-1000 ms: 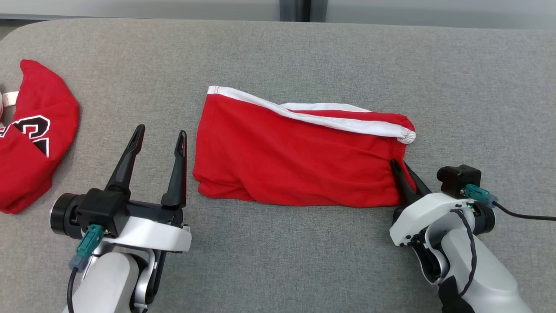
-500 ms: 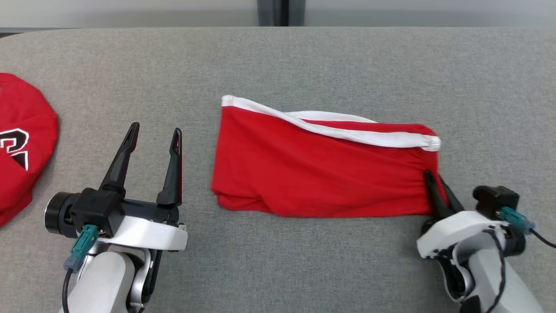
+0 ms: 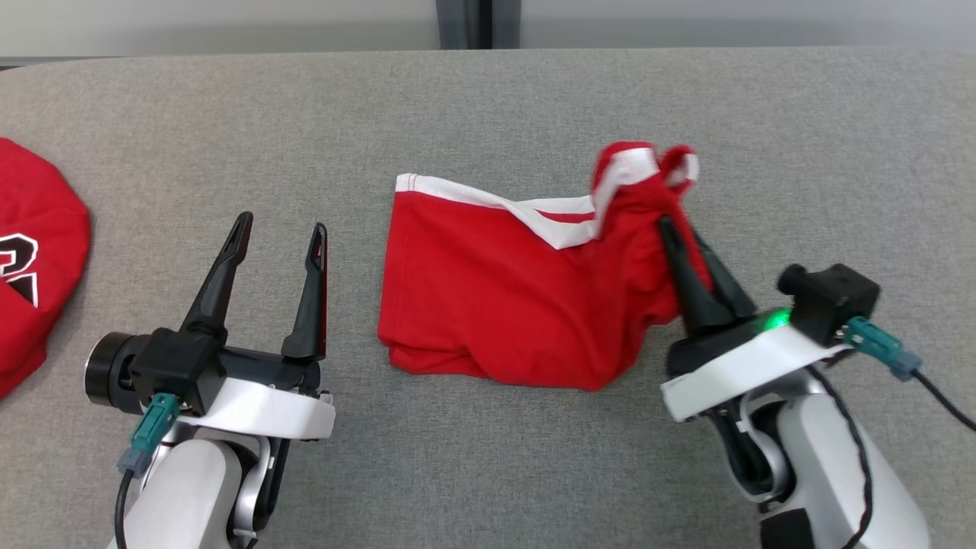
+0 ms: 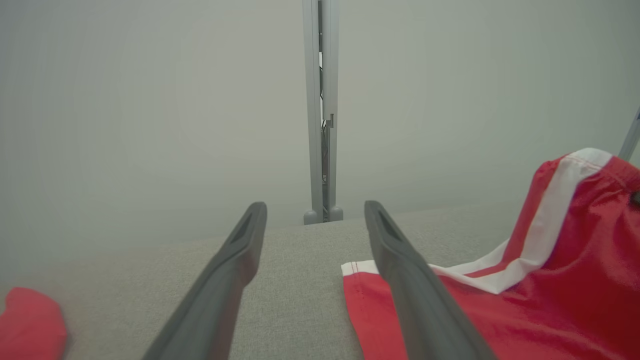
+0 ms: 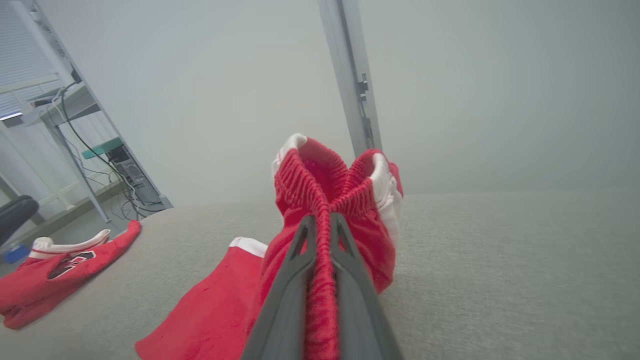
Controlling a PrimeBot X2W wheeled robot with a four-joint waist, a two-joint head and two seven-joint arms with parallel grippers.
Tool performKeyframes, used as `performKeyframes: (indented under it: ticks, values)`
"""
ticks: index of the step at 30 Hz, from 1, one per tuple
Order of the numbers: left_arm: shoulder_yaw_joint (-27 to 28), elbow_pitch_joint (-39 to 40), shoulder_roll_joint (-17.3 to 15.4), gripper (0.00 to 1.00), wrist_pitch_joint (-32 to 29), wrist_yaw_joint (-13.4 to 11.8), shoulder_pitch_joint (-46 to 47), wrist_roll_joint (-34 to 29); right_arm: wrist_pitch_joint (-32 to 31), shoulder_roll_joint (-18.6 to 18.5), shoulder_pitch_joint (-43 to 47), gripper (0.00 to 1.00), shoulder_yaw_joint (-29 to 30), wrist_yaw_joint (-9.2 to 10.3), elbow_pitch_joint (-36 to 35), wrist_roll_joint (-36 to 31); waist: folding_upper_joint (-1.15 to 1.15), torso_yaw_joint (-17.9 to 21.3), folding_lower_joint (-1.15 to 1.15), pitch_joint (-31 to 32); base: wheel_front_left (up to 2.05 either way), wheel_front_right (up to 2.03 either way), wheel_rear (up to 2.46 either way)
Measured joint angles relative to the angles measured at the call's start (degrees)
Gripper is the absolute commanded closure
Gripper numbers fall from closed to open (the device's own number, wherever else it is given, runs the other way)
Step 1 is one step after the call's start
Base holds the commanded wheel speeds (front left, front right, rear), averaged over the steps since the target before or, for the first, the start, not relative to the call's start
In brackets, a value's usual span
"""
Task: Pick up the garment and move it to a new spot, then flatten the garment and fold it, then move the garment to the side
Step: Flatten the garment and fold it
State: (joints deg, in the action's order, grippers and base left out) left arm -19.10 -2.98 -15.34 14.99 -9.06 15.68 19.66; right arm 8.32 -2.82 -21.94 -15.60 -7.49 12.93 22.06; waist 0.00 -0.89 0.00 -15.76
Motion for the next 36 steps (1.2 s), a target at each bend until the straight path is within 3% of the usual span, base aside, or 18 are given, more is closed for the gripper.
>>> performKeyframes:
  ticks: [6, 20, 27, 28, 29, 30, 36]
  values:
    - [-0.3, -0.2, 0.3, 0.00, 0.0, 0.4, 0.2, -0.1, -2.3, 0.1, -3.7, 1.00, -8.8, 0.00, -1.7, 2.0, 0.00, -1.7, 0.00, -0.1, 0.00, 0.00, 0.00]
    - [-1.2, -1.0, 2.8, 0.00, 0.0, 1.9, 2.7, -0.9, 1.1, 0.1, -16.6, 1.00, -18.6, 0.00, 20.4, 6.8, 0.00, -7.7, 0.00, -2.6, 0.00, 0.00, 0.00]
    - [-1.5, -1.6, 4.1, 0.00, 0.0, 2.7, 3.6, -1.8, 3.4, 0.0, -20.3, 1.00, -24.2, 0.01, 25.6, 11.6, 0.00, -9.2, 0.00, -3.3, 0.00, 0.00, 0.00]
    - [-1.5, -1.7, 4.2, 0.00, 0.0, 2.8, 3.6, -2.0, 3.5, 0.1, -20.6, 0.78, -25.4, 0.01, 25.7, 12.6, 0.00, -9.2, 0.00, -3.3, 0.00, 0.00, 0.00]
    - [-1.5, -1.8, 4.4, 0.00, 0.0, 3.0, 3.6, -2.0, 3.8, 0.1, -20.9, 0.21, -26.5, 0.01, 25.9, 13.2, 0.00, -9.2, 0.00, -3.3, 0.00, 0.00, 0.00]
    - [-1.5, -1.8, 4.4, 0.00, 0.0, 3.0, 3.6, -2.0, 3.8, 0.1, -20.9, 0.00, -26.5, 0.01, 25.9, 13.2, 0.00, -9.2, 0.00, -3.3, 0.00, 0.00, 0.00]
    - [-1.4, -2.2, 5.1, 0.00, 0.0, 3.5, 3.5, -2.5, 4.5, 0.1, -20.9, 0.00, -33.0, 0.01, 25.7, 17.0, 0.00, -9.0, 0.00, -2.6, 0.00, 0.00, 0.00]
